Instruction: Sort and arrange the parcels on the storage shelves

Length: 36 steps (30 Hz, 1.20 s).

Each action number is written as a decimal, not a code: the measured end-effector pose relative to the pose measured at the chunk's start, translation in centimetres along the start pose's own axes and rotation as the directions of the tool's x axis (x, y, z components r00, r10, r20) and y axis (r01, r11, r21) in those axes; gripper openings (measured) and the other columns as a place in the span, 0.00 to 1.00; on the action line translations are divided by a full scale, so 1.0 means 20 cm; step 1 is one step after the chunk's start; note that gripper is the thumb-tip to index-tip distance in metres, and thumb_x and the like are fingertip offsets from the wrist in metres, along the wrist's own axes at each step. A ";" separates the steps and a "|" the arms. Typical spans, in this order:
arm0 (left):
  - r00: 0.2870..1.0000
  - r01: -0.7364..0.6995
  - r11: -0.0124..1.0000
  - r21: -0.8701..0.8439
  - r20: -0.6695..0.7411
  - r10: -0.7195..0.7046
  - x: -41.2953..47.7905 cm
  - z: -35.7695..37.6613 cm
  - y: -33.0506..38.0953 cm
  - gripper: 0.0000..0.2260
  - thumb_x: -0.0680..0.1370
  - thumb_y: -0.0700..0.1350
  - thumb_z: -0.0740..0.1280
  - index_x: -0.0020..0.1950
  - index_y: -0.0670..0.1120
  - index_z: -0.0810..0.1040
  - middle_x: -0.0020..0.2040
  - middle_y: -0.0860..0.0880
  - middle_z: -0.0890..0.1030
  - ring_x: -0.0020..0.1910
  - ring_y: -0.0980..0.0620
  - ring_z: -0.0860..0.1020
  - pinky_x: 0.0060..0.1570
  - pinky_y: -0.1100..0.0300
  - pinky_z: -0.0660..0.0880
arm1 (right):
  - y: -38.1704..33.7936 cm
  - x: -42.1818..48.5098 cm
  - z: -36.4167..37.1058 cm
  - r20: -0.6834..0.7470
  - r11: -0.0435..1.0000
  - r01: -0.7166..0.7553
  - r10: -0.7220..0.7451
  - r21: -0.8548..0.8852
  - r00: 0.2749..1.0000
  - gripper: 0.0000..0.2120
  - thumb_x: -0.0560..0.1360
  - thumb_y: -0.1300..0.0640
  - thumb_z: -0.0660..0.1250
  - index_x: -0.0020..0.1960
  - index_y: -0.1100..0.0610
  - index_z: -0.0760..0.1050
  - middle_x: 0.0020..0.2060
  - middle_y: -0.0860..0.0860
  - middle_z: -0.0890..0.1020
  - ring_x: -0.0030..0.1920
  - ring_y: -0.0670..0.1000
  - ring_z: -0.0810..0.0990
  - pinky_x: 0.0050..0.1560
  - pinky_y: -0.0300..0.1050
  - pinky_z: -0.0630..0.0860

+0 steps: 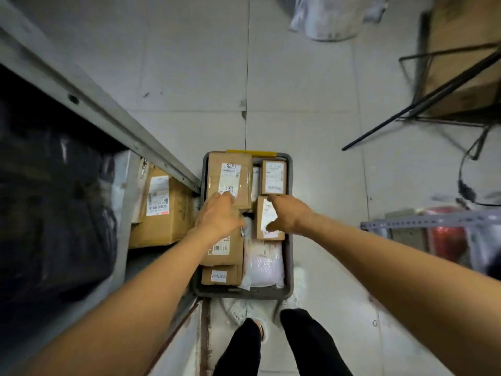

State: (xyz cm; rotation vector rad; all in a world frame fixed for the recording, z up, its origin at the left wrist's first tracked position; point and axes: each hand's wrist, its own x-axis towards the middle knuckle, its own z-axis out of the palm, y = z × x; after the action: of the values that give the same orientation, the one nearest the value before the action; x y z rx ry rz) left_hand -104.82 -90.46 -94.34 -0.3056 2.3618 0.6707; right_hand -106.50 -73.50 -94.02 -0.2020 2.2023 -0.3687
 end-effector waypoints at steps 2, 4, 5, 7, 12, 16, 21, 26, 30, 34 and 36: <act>0.999 -0.036 0.999 0.016 0.008 0.035 -0.15 -0.17 0.18 0.15 0.71 0.48 0.74 0.54 0.49 0.75 0.54 0.48 0.77 0.52 0.49 0.76 0.53 0.53 0.76 | -0.04 -0.19 -0.24 -0.009 0.997 0.005 -0.005 -0.079 1.000 0.30 0.72 0.52 0.74 0.69 0.58 0.67 0.64 0.58 0.74 0.63 0.58 0.74 0.59 0.49 0.73; 0.997 -0.082 0.994 0.078 0.002 0.082 -0.31 -0.34 0.34 0.10 0.71 0.47 0.73 0.44 0.51 0.73 0.47 0.48 0.78 0.46 0.50 0.77 0.49 0.53 0.75 | -0.10 -0.39 -0.46 -0.048 0.991 0.018 -0.024 -0.136 0.999 0.28 0.72 0.51 0.73 0.68 0.59 0.70 0.63 0.57 0.76 0.62 0.58 0.75 0.57 0.48 0.73; 0.994 -0.104 0.989 0.107 -0.005 0.105 -0.39 -0.42 0.42 0.09 0.71 0.46 0.73 0.43 0.51 0.72 0.45 0.48 0.78 0.45 0.50 0.77 0.48 0.54 0.76 | -0.14 -0.49 -0.57 -0.078 0.988 0.026 -0.039 -0.155 0.996 0.26 0.73 0.50 0.72 0.67 0.58 0.71 0.62 0.56 0.77 0.61 0.58 0.76 0.56 0.48 0.73; 0.986 -0.159 0.977 0.140 -0.019 0.163 -0.52 -0.59 0.55 0.10 0.70 0.47 0.73 0.43 0.51 0.72 0.43 0.49 0.77 0.43 0.50 0.76 0.48 0.53 0.76 | -0.20 -0.67 -0.75 -0.137 0.983 0.036 -0.061 -0.178 0.989 0.25 0.74 0.48 0.71 0.66 0.58 0.72 0.61 0.56 0.78 0.62 0.59 0.76 0.57 0.48 0.74; 0.962 -0.253 0.946 0.204 -0.047 0.268 -0.81 -1.01 0.80 0.14 0.71 0.48 0.72 0.55 0.48 0.76 0.53 0.46 0.81 0.54 0.45 0.79 0.56 0.51 0.76 | -0.31 -1.11 -1.15 -0.304 0.985 0.022 -0.073 -0.169 0.950 0.30 0.73 0.45 0.70 0.70 0.57 0.69 0.63 0.57 0.76 0.62 0.59 0.74 0.59 0.50 0.74; 0.936 -0.295 0.929 0.225 -0.128 0.328 -1.00 -1.28 0.90 0.18 0.71 0.50 0.72 0.59 0.47 0.75 0.56 0.46 0.79 0.54 0.45 0.77 0.56 0.49 0.76 | -0.36 -1.36 -1.38 -0.381 0.980 0.028 -0.102 -0.195 0.919 0.27 0.73 0.46 0.71 0.65 0.60 0.72 0.58 0.60 0.78 0.57 0.61 0.76 0.57 0.55 0.76; 0.921 -0.254 0.933 0.254 -0.230 0.313 -1.19 -1.42 0.94 0.20 0.73 0.49 0.71 0.63 0.44 0.73 0.59 0.45 0.77 0.56 0.46 0.76 0.53 0.53 0.75 | -0.45 -1.52 -1.51 -0.379 0.946 0.075 -0.198 -0.314 0.904 0.27 0.73 0.47 0.71 0.66 0.61 0.71 0.58 0.60 0.78 0.56 0.60 0.77 0.57 0.55 0.76; 0.925 -0.125 0.959 0.253 -0.319 0.204 -1.38 -1.44 0.90 0.20 0.74 0.51 0.70 0.63 0.46 0.73 0.59 0.46 0.77 0.55 0.45 0.77 0.54 0.50 0.76 | -0.60 -1.54 -1.54 -0.276 0.868 0.234 -0.378 -0.438 0.884 0.31 0.74 0.47 0.70 0.72 0.57 0.67 0.63 0.56 0.76 0.61 0.58 0.75 0.58 0.49 0.74; 0.892 -0.032 0.990 0.136 -0.443 0.090 -1.54 -1.42 0.81 0.18 0.73 0.51 0.71 0.60 0.47 0.75 0.55 0.48 0.79 0.53 0.48 0.77 0.54 0.50 0.77 | -0.74 -1.56 -1.45 -0.164 0.770 0.373 -0.517 -0.517 0.840 0.31 0.74 0.47 0.71 0.73 0.56 0.66 0.67 0.56 0.74 0.63 0.58 0.75 0.62 0.52 0.73; 0.874 -0.006 1.000 -0.002 -0.485 0.004 -1.78 -1.31 0.66 0.15 0.72 0.49 0.72 0.56 0.47 0.77 0.51 0.50 0.80 0.49 0.51 0.79 0.53 0.53 0.77 | -0.86 -1.63 -1.35 -0.053 0.625 0.517 -0.666 -0.586 0.744 0.29 0.74 0.48 0.71 0.72 0.55 0.68 0.67 0.55 0.74 0.63 0.57 0.75 0.63 0.52 0.73; 0.860 0.024 0.998 -0.062 -0.507 -0.052 -1.92 -1.25 0.57 0.13 0.72 0.49 0.72 0.55 0.50 0.77 0.50 0.52 0.79 0.48 0.52 0.79 0.52 0.57 0.76 | -0.93 -1.69 -1.30 0.000 0.531 0.567 -0.730 -0.630 0.684 0.26 0.74 0.49 0.70 0.70 0.55 0.70 0.64 0.56 0.76 0.62 0.57 0.75 0.62 0.52 0.73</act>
State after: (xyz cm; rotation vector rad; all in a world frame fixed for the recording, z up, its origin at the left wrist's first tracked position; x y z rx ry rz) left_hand -93.22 -92.75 -48.62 -0.6179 2.8316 0.6990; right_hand -106.25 -76.92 -47.66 -1.4574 2.3696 -0.0865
